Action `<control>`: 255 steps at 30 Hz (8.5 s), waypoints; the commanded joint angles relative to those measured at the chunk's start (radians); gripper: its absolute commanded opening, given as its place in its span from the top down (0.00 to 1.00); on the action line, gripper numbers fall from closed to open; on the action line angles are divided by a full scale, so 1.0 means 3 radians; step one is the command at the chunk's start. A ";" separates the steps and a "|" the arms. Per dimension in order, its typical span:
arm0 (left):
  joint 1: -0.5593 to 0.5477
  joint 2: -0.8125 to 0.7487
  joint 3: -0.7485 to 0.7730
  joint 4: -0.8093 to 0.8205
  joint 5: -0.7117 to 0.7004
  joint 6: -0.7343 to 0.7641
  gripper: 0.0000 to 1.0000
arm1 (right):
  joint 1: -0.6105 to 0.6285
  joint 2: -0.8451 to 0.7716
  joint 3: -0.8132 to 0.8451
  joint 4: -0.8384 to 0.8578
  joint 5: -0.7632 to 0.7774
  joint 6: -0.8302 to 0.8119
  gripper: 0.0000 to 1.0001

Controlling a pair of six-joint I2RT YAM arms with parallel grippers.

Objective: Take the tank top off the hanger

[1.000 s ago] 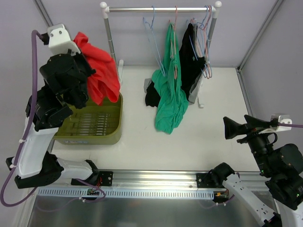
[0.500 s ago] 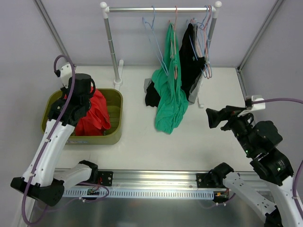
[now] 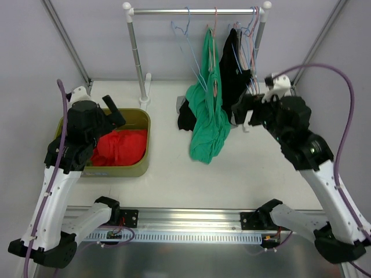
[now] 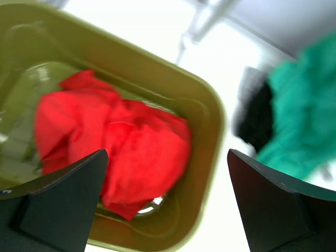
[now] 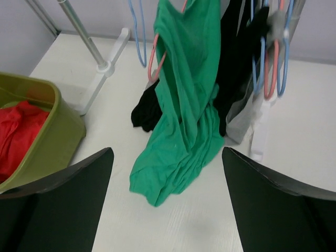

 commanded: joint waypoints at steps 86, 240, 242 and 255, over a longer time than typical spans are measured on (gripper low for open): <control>-0.2891 0.2980 0.3049 0.2139 0.1175 0.2332 0.67 | -0.0429 -0.1169 0.1441 -0.1702 -0.0827 -0.0082 1.00; -0.2824 0.4273 0.1422 0.1065 -0.0015 -0.0511 0.01 | -0.0986 -0.1495 -0.0195 -0.0526 -0.1543 -0.0210 0.00; -0.2895 0.4431 0.1427 0.1060 -0.0062 -0.0537 0.01 | -0.0986 -0.1587 -0.0266 -0.0557 -0.1594 -0.0205 0.01; -0.3172 0.3493 0.0717 0.1030 -0.0067 -0.0328 1.00 | -0.0981 -0.1910 -0.0358 -0.0608 -0.1170 -0.0353 0.00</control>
